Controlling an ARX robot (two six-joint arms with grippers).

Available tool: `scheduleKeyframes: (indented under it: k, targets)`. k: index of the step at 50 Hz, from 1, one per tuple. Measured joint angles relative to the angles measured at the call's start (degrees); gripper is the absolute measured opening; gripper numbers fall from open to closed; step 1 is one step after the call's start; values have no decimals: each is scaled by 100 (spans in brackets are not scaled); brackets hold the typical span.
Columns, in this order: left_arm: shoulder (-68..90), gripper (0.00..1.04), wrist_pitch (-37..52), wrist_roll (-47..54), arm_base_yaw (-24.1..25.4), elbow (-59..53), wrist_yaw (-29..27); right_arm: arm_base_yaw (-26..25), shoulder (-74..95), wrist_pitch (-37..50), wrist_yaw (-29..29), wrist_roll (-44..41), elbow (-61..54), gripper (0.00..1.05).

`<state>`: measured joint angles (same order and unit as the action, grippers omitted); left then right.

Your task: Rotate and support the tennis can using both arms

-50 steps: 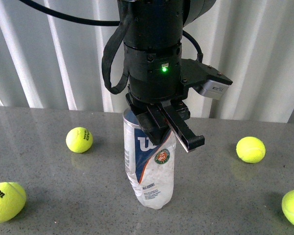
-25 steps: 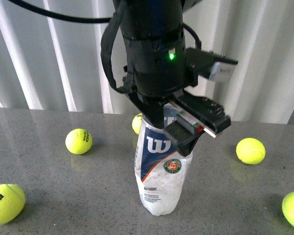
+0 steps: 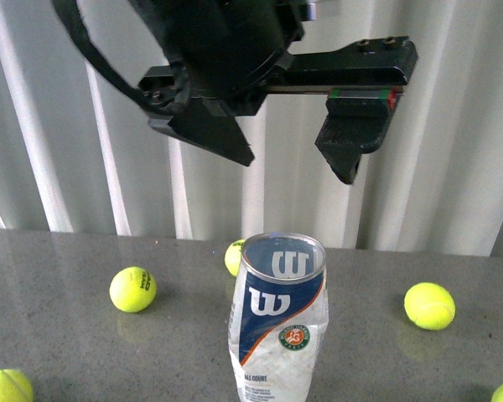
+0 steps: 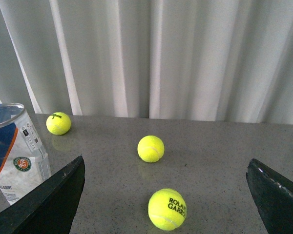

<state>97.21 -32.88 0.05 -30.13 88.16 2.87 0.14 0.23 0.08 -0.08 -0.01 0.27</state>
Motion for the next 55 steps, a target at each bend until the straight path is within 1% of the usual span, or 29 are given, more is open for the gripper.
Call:
scheduleKeyframes:
  k: [3, 7, 15, 16, 19, 20, 22, 24, 25, 27, 28, 30, 31, 36, 39, 42, 55]
  targets:
    - [-343, 98, 435, -577, 15, -450, -190, 0, 0, 0, 0, 0, 0, 98]
    - [-520, 98, 516, -951, 31, -584, -227, 0, 0, 0, 0, 2, 0, 98]
    - [-555, 98, 544, -1202, 39, -647, -289, 0, 0, 0, -2, 0, 0, 98]
    - [-590, 96, 859, -1108, 11, -800, -570, 0, 0, 0, -2, 0, 0, 98]
    - [-879, 85, 2719, -713, 9, -1729, -1884, 0, 0, 0, 0, 0, 0, 98]
    - [-935, 83, 3034, -647, 15, -1902, -2063, 0, 0, 0, 0, 0, 0, 98]
    - [-1207, 76, 4170, -468, 68, -2581, -2575, 0, 0, 0, 0, 0, 0, 98]
    - [-1510, 69, 5095, -330, 181, -3230, -2736, 0, 0, 0, 0, 2, 0, 98]
    - [-1585, 67, 5289, -306, 219, -3377, -2741, 0, 0, 0, 7, 2, 0, 98]
    - [-2033, 57, 6220, -195, 459, -4151, -2677, 0, 0, 0, 13, 0, 0, 98]
    - [-2236, 51, 6520, -168, 575, -4483, -2625, 0, 0, 0, 13, 2, 0, 98]
    - [-2549, 42, 6815, -136, 776, -4975, -2494, 0, 0, 0, 9, 2, 0, 98]
    - [-2603, 41, 6850, -133, 809, -5060, -2463, 0, 0, 0, -2, 0, 0, 98]
    - [-3016, 23, 7058, -109, 1145, -5845, -2188, 0, 0, 0, -4, 0, 0, 98]
    - [-3338, 7, 7158, -90, 1351, -6387, -1897, 0, 0, 0, 0, 0, 0, 98]
    - [-3593, 4, 7208, -59, 1484, -6688, -1725, 0, 0, 0, 2, 0, 0, 98]
    - [-4553, 4, 7235, -50, 2065, -7628, -1213, 0, 0, 0, 0, 2, 0, 98]
